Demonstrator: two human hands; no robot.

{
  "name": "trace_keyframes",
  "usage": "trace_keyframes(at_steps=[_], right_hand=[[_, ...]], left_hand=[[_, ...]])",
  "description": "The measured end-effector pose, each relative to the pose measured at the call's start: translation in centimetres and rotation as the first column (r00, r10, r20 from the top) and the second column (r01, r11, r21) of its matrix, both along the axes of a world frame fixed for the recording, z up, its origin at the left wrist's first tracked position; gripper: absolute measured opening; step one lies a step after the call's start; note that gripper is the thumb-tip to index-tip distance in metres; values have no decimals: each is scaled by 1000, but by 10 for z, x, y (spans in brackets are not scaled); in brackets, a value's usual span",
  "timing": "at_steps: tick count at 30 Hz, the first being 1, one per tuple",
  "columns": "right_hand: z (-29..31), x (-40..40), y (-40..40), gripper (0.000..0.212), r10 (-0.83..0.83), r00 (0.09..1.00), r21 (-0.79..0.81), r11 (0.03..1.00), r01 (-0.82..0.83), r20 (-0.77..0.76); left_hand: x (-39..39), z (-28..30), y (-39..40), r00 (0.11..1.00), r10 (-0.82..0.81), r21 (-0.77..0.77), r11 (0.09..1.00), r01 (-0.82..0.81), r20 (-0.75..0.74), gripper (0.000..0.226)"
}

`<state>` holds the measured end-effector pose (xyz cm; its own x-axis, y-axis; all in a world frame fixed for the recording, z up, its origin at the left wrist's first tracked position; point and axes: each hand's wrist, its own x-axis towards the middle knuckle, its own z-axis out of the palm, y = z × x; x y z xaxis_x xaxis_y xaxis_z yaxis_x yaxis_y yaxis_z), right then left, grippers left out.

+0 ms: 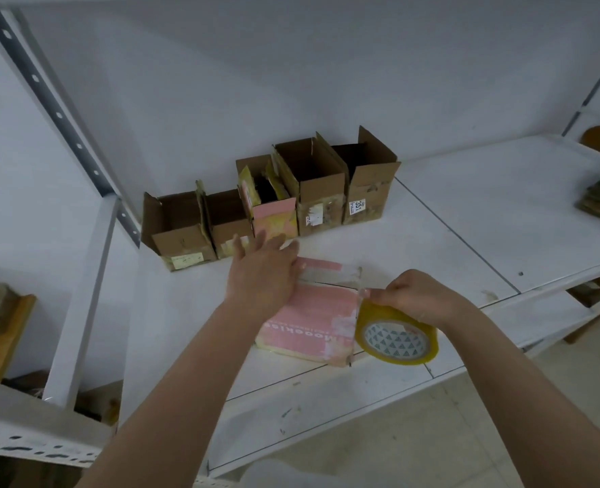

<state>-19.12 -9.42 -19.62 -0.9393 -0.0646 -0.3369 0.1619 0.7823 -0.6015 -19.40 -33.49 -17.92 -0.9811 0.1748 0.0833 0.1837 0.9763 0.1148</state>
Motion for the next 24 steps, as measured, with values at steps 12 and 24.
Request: trace_keyframes(at_steps=[12,24], right_hand=[[-1,-3,-11,59,-15,992,26,1000,18,-125],[-8,-5,-10,53,-81,990,-38,996,77,-117]], left_hand=[[8,-21,35,974,-207,-38,977,211,93,68],[26,-4,1,960,135,881,444,163,-246,37]])
